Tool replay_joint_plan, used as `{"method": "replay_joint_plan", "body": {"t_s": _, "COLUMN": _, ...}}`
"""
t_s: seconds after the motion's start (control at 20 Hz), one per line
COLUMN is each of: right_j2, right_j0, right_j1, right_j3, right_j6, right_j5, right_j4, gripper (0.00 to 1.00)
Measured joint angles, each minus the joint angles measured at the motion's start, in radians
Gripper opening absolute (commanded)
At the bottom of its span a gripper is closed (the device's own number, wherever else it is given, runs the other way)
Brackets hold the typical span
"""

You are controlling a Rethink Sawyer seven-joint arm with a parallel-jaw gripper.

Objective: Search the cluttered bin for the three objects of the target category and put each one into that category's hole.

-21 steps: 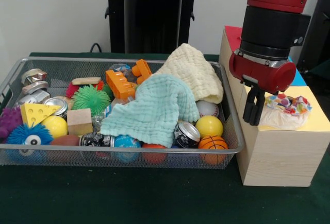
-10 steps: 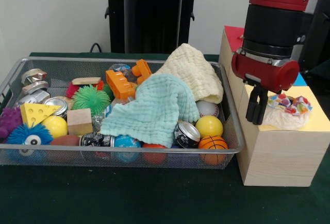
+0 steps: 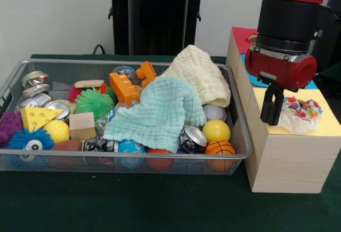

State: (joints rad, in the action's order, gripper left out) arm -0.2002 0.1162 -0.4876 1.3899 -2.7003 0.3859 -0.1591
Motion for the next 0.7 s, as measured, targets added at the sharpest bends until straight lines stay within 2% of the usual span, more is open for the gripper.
{"method": "replay_joint_plan", "body": {"t_s": 0.7, "right_j2": -0.001, "right_j0": 0.012, "right_j1": 0.024, "right_j3": -0.016, "right_j6": 0.000, "right_j5": 0.000, "right_j4": 0.000, "gripper": 0.00}}
